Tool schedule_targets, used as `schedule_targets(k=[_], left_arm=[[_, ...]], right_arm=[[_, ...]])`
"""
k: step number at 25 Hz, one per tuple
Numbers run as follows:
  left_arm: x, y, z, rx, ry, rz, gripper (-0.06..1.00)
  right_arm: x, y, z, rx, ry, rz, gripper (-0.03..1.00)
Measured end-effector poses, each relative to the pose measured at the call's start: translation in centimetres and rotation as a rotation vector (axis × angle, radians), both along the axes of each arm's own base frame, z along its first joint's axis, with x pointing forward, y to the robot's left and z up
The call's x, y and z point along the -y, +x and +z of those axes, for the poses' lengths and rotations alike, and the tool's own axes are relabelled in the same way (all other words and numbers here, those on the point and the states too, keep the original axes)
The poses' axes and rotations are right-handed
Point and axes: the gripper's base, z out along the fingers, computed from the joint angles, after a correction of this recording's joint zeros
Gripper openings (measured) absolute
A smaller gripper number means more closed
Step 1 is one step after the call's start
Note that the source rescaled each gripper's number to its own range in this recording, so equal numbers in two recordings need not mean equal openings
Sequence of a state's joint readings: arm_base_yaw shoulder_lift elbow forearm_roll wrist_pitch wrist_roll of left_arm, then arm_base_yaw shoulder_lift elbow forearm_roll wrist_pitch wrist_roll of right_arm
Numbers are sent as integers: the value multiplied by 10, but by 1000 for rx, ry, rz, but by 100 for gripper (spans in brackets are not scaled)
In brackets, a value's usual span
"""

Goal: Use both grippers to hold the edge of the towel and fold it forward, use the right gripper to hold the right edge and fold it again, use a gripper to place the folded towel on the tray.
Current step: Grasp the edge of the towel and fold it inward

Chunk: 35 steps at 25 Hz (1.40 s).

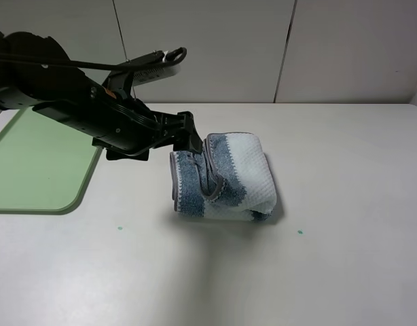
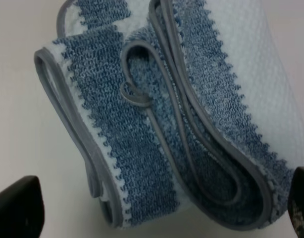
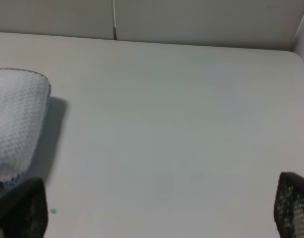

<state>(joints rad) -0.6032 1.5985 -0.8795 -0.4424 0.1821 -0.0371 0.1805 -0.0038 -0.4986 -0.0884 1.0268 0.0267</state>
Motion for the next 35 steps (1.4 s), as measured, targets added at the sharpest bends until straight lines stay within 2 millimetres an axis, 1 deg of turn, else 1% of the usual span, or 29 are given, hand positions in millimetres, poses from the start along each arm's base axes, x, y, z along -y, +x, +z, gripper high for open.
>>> schedule_targets(k=[10, 16, 18, 24, 29, 35], left_arm=[[1, 3, -1, 18, -12, 15, 100], [8, 8, -24, -28, 3, 30, 100], [12, 9, -30, -33, 1, 30, 100], [28, 19, -42, -56, -15, 37, 100], [39, 27, -58, -82, -8, 40, 100], [42, 31, -72, -102, 12, 41, 100]], right_arm=[[0, 0, 0, 0, 1, 0, 100], [0, 0, 0, 0, 1, 0, 100], [0, 0, 0, 0, 1, 0, 100], [0, 0, 0, 0, 1, 0, 100], [0, 0, 0, 0, 1, 0, 100], [0, 0, 0, 0, 1, 0, 100]])
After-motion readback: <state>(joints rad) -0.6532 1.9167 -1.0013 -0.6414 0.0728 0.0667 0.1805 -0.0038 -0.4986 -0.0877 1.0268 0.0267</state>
